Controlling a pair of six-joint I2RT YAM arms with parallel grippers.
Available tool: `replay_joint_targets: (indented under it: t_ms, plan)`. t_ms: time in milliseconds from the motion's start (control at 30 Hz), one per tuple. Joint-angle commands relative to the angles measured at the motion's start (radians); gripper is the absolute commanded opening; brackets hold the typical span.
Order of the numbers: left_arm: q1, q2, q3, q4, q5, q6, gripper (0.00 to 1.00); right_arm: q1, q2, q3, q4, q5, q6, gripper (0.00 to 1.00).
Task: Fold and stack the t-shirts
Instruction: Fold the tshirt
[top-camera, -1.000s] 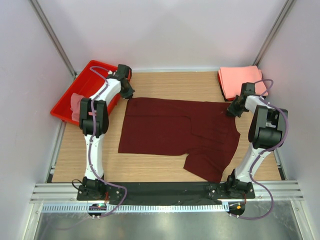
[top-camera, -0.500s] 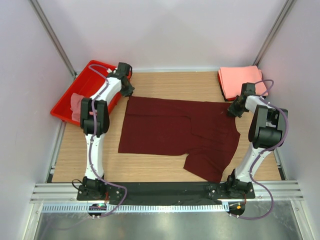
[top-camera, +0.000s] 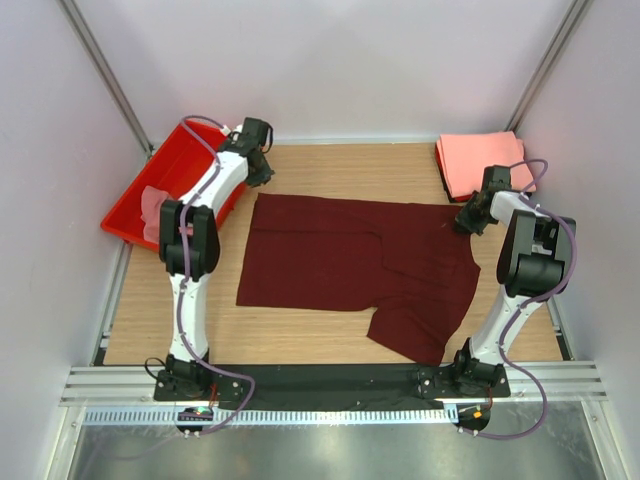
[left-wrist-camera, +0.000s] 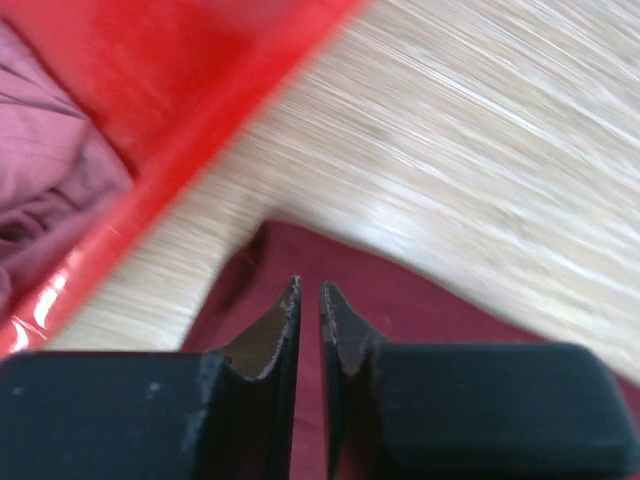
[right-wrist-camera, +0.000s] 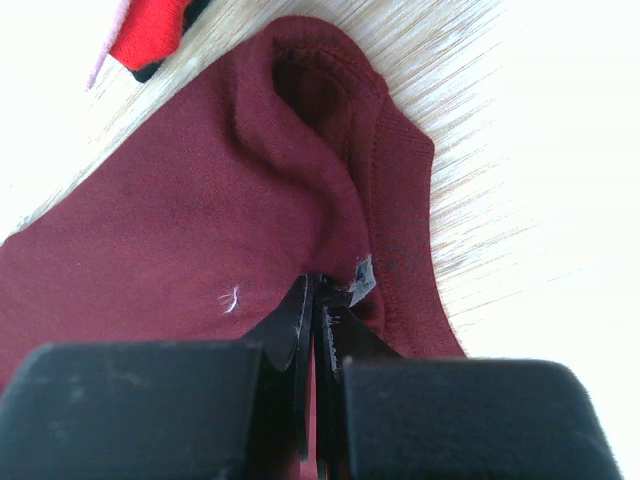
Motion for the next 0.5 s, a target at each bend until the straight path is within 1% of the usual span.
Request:
replay_joint_targets:
  t_ms: [0,67,133,233,333,400,467]
  plan:
    - [-0.048,-0.060,-0.023,0.004,-0.021,0.044,0.10,-0.008,-0.030,0.004,0.013,0.004,-0.005,0.03]
    - [-0.051,-0.040,-0.031,0.001,-0.022,0.039,0.03,-0.009,-0.033,0.004,0.013,0.004,-0.005,0.03]
    - [-0.049,-0.003,-0.022,-0.016,-0.044,0.039,0.00,-0.008,-0.035,0.004,0.013,0.004,-0.006,0.02]
    - [-0.046,0.069,0.033,-0.032,-0.109,0.067,0.00,-0.009,-0.032,0.007,0.011,0.004,-0.006,0.02]
    - [-0.034,0.156,0.140,-0.107,-0.145,0.093,0.00,-0.016,-0.016,0.014,-0.008,0.025,-0.008,0.02]
    - [-0.032,0.172,0.158,-0.130,-0.174,0.097,0.00,-0.025,-0.018,0.007,-0.004,0.028,-0.009,0.03]
    - [-0.032,0.183,0.142,-0.115,-0.166,0.102,0.00,-0.028,-0.021,0.002,0.001,0.031,-0.006,0.03]
